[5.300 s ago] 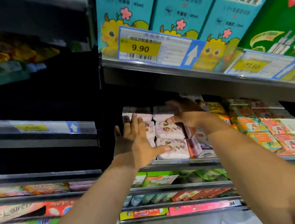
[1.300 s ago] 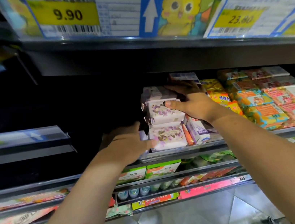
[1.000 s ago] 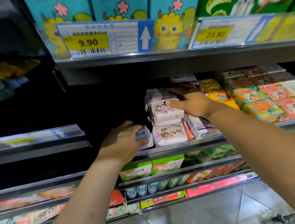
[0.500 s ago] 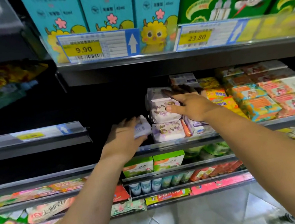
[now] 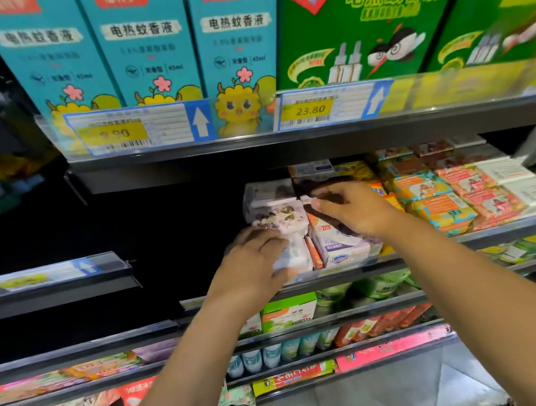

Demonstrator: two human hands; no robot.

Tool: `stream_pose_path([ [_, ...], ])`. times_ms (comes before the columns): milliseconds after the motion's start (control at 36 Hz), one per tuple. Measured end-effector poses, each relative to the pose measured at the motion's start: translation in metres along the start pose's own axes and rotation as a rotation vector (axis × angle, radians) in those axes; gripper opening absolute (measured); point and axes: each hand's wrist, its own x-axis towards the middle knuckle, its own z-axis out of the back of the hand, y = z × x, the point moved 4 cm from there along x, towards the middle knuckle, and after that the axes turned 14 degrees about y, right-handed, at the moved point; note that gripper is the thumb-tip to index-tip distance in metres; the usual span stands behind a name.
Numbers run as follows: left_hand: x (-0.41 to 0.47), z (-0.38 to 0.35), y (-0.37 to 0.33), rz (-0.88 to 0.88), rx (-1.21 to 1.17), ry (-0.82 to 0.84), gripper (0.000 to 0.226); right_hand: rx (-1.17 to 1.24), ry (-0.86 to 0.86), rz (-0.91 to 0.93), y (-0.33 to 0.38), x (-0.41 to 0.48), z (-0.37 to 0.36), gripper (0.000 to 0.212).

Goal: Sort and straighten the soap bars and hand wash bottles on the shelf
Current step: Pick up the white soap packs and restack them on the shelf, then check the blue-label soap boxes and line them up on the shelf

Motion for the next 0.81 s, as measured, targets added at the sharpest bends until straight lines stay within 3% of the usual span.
stream_pose_path([
  [83, 0.000, -0.005, 0.001, 0.012, -0.039, -0.042, 0.050, -0.304, -0.060, 0.009, -0.017, -0.020, 0.008, 0.042],
  [194, 0.001, -0.008, -0.004, 0.026, -0.119, -0.014, 0.045, -0.349, -0.067, 0.024, -0.033, -0.050, 0.006, 0.062],
  [306, 0.008, -0.006, -0.015, 0.030, -0.025, 0.015, 0.043, -0.382, -0.046, 0.003, -0.040, -0.063, -0.001, 0.074],
  [472, 0.012, -0.004, -0.021, -0.014, 0.020, 0.056, 0.044, -0.283, -0.036, -0.029, -0.043, -0.074, -0.012, 0.079],
  [611, 0.015, 0.003, -0.021, -0.019, -0.007, 0.040, 0.045, -0.343, -0.057, -0.058, -0.048, -0.077, -0.016, 0.070],
  [694, 0.020, 0.008, -0.019, -0.008, -0.056, 0.008, 0.039, -0.378, -0.073, -0.089, -0.049, -0.074, -0.014, 0.076],
  [806, 0.030, 0.002, -0.014, 0.077, -0.073, -0.032, 0.061, -0.385, -0.088, -0.095, -0.047, -0.071, -0.011, 0.081],
])
